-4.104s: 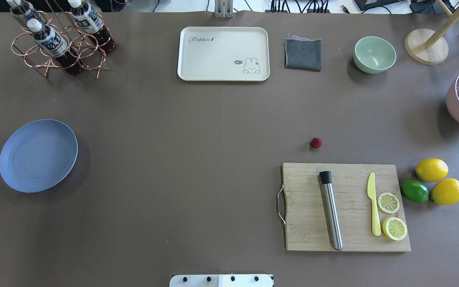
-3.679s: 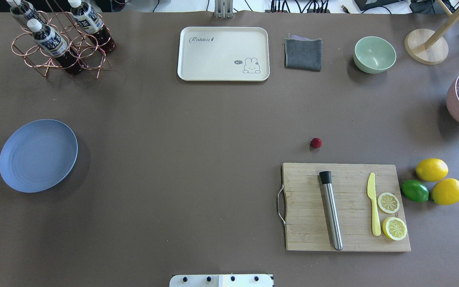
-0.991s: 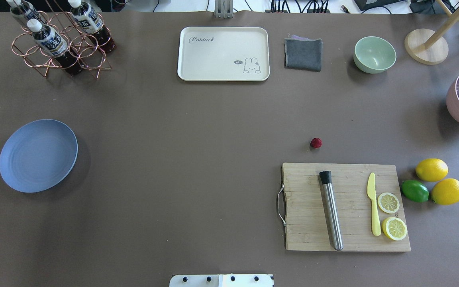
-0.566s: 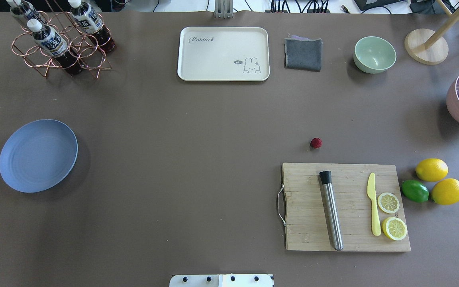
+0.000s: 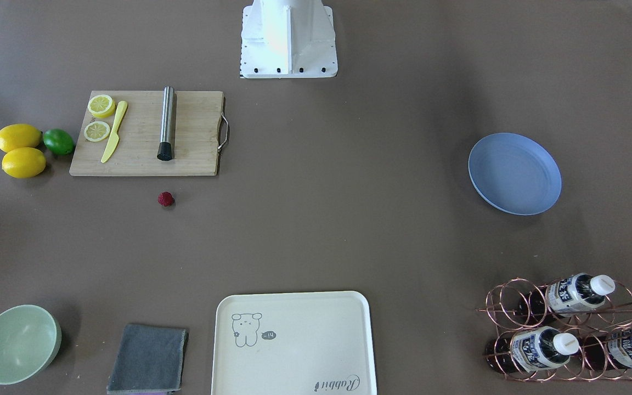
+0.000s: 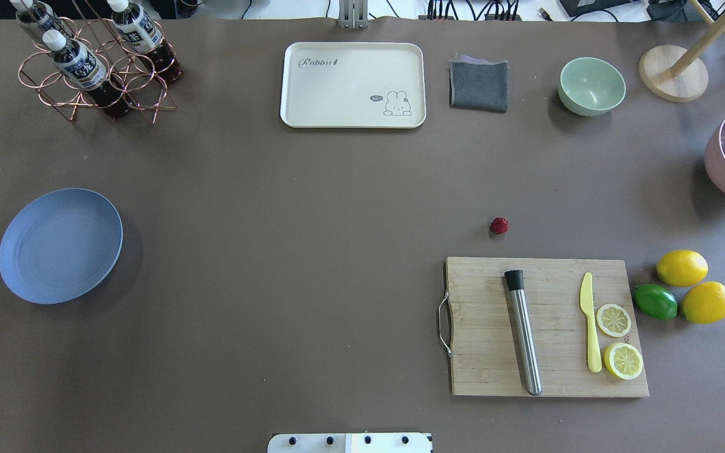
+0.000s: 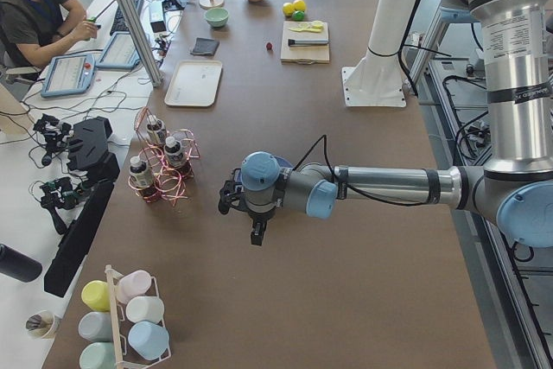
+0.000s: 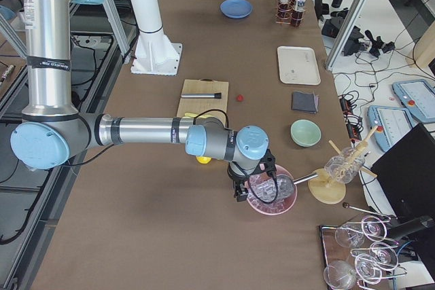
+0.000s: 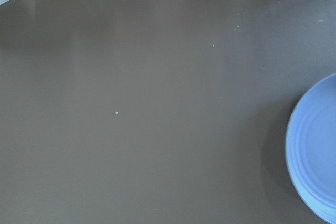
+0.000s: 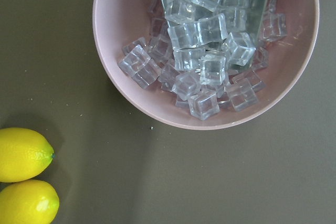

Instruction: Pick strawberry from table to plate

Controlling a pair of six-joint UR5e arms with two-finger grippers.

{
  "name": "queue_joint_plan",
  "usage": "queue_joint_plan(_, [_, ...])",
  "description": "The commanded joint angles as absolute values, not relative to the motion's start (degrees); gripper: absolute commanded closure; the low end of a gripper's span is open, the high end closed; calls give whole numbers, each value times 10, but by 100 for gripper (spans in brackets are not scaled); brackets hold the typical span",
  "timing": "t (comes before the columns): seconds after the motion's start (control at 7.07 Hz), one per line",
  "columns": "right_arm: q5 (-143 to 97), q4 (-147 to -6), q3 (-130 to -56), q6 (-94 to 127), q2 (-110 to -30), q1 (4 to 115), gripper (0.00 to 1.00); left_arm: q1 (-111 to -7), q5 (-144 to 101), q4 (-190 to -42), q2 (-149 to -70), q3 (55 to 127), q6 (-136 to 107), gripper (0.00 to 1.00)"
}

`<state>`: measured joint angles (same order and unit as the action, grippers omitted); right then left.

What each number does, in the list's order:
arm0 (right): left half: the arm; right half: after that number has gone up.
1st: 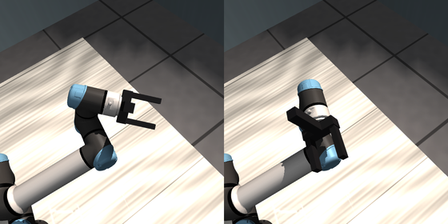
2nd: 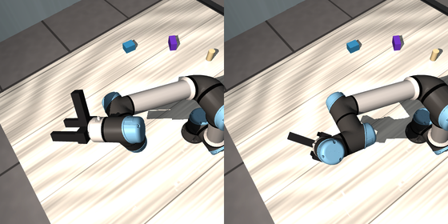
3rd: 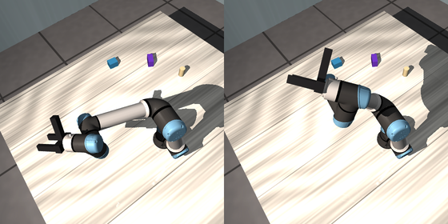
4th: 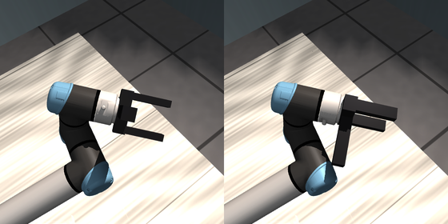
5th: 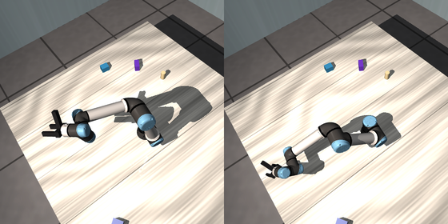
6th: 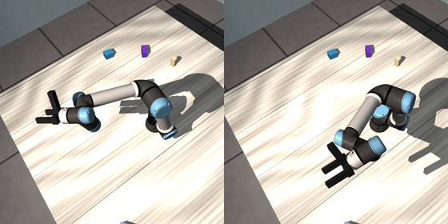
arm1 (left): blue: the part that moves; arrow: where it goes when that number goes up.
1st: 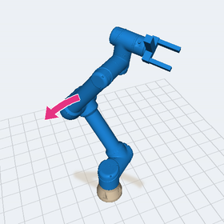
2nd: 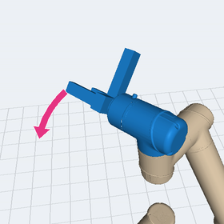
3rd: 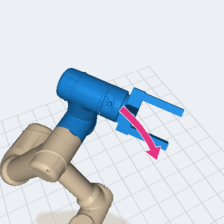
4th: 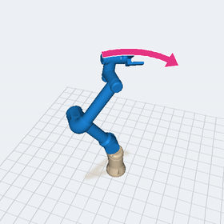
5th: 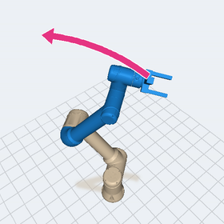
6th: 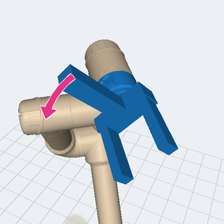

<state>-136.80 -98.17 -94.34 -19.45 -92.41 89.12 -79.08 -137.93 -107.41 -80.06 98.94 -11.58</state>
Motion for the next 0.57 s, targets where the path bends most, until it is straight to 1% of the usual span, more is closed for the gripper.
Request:
queue_joint_plan(0.0, [-1368, -974, -942, -195, -924, 886, 0, -705, -1375, -1196, -810, 957, -273, 3])
queue_joint_plan(0.14, [-1367, -955, -940, -195, -925, 881, 0, -651, -1334, -1281, -816, 934, -348, 3])
queue_joint_plan(0.28, [-1368, -954, -939, -193, -917, 876, 0, -609, -1300, -1346, -837, 892, -408, 3])
queue_joint_plan(0.42, [-1369, -955, -936, -193, -918, 873, 0, -603, -1299, -1369, -861, 863, -437, 8])
